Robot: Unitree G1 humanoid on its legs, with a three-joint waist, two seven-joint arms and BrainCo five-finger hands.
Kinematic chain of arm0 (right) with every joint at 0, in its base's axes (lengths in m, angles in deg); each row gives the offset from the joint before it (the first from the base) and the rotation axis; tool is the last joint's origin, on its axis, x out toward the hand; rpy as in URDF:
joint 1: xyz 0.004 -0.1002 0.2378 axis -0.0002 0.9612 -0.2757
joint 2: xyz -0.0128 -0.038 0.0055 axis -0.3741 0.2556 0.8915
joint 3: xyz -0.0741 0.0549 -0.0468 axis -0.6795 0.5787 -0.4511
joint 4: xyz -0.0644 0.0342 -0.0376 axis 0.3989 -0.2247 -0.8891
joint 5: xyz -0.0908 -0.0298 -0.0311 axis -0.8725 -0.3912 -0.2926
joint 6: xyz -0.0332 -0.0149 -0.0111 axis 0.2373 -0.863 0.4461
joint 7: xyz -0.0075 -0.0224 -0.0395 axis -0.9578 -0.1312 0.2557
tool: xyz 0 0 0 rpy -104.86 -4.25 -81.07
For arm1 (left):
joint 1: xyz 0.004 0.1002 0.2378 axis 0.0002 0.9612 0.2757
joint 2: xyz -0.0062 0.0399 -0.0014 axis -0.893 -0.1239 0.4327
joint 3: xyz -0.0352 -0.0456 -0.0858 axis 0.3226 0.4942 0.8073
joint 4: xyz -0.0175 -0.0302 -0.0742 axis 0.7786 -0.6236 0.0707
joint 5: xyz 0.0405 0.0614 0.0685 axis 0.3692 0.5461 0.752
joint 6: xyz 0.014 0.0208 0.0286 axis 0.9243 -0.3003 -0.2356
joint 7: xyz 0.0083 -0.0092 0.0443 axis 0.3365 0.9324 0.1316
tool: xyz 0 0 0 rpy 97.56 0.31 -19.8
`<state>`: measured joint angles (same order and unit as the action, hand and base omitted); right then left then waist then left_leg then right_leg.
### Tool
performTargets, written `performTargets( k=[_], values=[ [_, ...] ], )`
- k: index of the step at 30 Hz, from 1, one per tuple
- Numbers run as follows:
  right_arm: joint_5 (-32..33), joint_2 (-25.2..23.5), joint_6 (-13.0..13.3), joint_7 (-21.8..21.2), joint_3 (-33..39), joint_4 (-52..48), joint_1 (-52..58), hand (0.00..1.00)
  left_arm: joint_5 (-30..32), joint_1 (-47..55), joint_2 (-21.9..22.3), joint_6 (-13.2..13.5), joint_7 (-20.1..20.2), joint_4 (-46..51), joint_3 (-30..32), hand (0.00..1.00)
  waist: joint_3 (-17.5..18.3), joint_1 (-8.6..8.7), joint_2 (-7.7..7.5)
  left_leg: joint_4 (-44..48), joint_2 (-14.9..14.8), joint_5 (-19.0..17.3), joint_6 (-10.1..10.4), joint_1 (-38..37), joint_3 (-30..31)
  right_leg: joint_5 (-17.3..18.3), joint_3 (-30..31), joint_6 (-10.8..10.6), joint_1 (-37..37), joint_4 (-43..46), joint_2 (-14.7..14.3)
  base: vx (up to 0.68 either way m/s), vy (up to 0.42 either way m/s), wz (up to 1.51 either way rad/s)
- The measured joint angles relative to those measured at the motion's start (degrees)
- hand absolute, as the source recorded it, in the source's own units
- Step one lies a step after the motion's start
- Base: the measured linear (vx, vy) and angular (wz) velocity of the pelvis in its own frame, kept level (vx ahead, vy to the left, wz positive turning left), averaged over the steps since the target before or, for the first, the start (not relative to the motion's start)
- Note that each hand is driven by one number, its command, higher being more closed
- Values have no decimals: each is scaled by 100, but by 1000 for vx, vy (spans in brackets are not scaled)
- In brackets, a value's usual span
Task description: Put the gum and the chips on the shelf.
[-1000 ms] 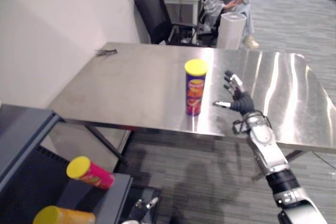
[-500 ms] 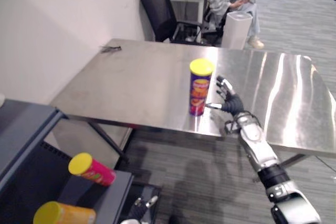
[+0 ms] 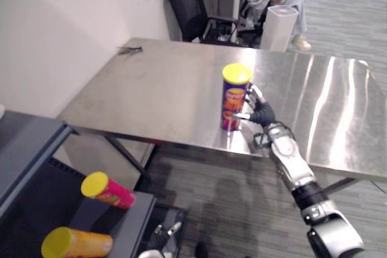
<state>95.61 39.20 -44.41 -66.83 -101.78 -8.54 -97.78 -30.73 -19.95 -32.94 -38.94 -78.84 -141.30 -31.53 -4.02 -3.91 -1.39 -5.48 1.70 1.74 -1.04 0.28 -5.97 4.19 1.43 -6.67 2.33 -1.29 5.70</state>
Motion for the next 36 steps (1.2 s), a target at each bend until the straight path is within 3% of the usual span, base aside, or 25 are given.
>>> performTargets(
  k=[7,8,36],
  values=[
    [2,-203,-38,-8,-59,9,-76,0,0,-3,7,-1,-18,54,1,0,-13,-75,-1,0,-7,-2,4,1,-9,0,1,0,2,-3,1,0,0,0],
    [2,-206,-55,-8,-78,13,-80,100,-1,-4,9,1,-20,62,1,0,-14,-100,-1,-1,-8,-2,4,1,-9,0,-1,0,3,-3,2,0,0,0],
    [62,-389,-174,94,-150,238,-259,100,0,-3,12,-88,-76,177,28,0,-86,-116,-5,-1,-25,-14,21,1,-46,0,6,0,15,-13,17,0,0,0]
  ],
)
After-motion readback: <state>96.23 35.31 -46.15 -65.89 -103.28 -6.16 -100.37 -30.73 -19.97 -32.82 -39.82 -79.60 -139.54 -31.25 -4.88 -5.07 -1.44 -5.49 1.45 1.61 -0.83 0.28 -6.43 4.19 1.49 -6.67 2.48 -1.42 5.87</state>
